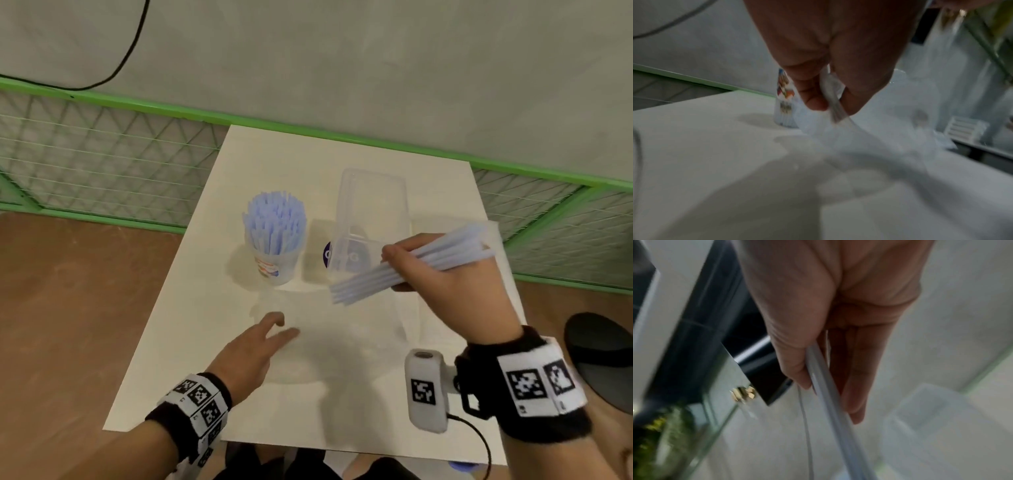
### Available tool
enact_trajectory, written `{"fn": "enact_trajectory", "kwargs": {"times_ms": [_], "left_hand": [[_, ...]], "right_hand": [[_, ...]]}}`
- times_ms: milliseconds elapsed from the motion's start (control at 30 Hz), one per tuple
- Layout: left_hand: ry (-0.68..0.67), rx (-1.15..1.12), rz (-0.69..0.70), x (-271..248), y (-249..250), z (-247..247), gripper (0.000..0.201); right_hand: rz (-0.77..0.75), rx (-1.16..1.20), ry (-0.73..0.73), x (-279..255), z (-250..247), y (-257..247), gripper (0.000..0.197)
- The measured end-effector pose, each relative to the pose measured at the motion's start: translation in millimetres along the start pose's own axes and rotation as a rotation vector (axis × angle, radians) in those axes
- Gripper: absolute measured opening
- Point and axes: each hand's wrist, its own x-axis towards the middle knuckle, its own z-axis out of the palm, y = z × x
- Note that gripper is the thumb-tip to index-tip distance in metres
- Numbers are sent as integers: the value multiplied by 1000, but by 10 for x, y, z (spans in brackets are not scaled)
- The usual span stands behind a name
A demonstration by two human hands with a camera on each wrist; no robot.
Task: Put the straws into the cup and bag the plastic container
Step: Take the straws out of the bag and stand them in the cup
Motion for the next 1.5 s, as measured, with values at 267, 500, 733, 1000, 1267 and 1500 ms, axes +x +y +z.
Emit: {"fn": "enact_trajectory", "kwargs": {"times_ms": [267,500,733,1000,1267,1500], "left_hand": [[-46,413,-68,59,172,181,56],[-180,377,-105,394,333,363,56],[-438,391,-240,434,71,574,84],[169,186,-55,400,307,-10,53],[454,242,-21,774,45,-1270,67],[150,135,85,1298,-407,-1378,48]], "right_hand": [[228,-469,-52,-39,533,1328,21],[207,-541,-110,-39,567,1431,32],[147,-497,-10,130,262,1444,28],[31,-482,-48,274,142,1243,29],[-182,-65,-164,606,223,49,11],[-285,-213,-302,980,876,-115,38]]}}
